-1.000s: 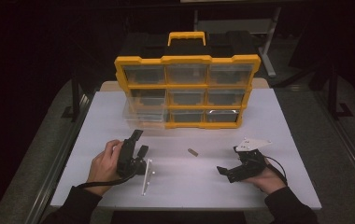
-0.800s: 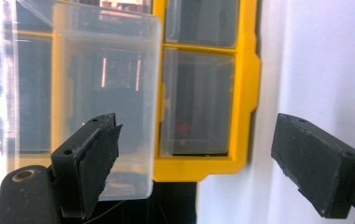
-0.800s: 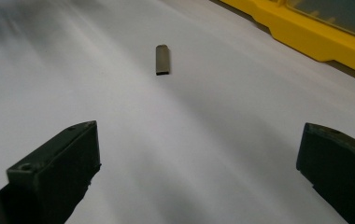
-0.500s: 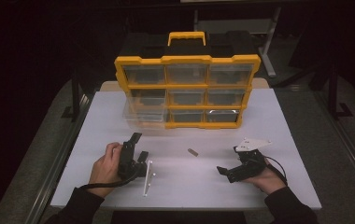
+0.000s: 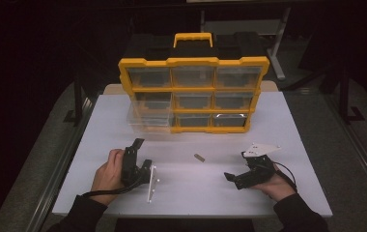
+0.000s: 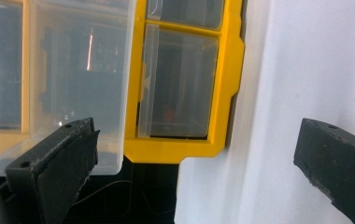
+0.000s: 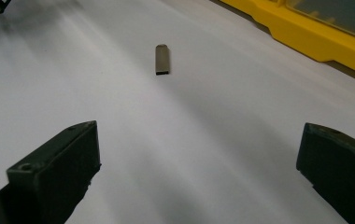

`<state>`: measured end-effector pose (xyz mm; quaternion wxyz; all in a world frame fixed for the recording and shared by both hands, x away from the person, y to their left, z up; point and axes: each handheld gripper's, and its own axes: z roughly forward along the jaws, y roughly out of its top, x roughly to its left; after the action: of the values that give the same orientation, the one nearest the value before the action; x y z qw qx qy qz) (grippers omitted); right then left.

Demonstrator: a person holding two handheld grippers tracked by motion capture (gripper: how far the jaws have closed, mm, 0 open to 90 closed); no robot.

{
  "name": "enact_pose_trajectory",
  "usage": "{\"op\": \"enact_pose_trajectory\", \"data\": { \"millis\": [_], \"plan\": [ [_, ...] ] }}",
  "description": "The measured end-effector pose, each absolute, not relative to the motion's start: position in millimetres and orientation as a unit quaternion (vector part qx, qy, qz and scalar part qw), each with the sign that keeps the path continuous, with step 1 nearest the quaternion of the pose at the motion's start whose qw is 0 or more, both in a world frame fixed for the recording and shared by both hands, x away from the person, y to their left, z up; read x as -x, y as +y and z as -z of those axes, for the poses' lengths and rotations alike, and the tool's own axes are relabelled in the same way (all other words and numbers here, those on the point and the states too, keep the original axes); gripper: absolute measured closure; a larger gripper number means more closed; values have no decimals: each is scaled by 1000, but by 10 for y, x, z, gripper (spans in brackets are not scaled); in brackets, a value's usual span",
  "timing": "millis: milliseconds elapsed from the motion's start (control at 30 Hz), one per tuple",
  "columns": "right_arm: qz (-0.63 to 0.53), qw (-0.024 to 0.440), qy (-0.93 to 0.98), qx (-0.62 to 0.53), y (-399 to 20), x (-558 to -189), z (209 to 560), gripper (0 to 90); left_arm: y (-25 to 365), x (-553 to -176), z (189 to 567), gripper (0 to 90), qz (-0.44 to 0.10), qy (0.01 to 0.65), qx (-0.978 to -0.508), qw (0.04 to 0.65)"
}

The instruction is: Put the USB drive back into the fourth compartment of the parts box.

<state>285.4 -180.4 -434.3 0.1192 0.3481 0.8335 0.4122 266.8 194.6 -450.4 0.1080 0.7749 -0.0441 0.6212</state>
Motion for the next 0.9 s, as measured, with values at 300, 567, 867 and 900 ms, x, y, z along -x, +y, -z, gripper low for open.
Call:
{"op": "enact_pose_trajectory", "data": {
  "millis": [300, 567, 867, 900],
  "plan": [
    [-412, 119, 834, -347, -1800, -2856, 4345, 0, 1958, -2690, 4499, 0, -610, -28, -782, 127],
    [-411, 119, 835, -347, -1799, -2855, 4344, 0, 1979, -2720, 4492, 0, -593, 1, -789, 159],
    [-411, 119, 835, -347, -1796, -2854, 4344, 0, 2004, -2743, 4473, 0, -577, 26, -797, 177],
    [-411, 119, 834, -347, -1796, -2854, 4344, 0, 2007, -2748, 4471, 0, -574, 28, -799, 179]
  ]
}}
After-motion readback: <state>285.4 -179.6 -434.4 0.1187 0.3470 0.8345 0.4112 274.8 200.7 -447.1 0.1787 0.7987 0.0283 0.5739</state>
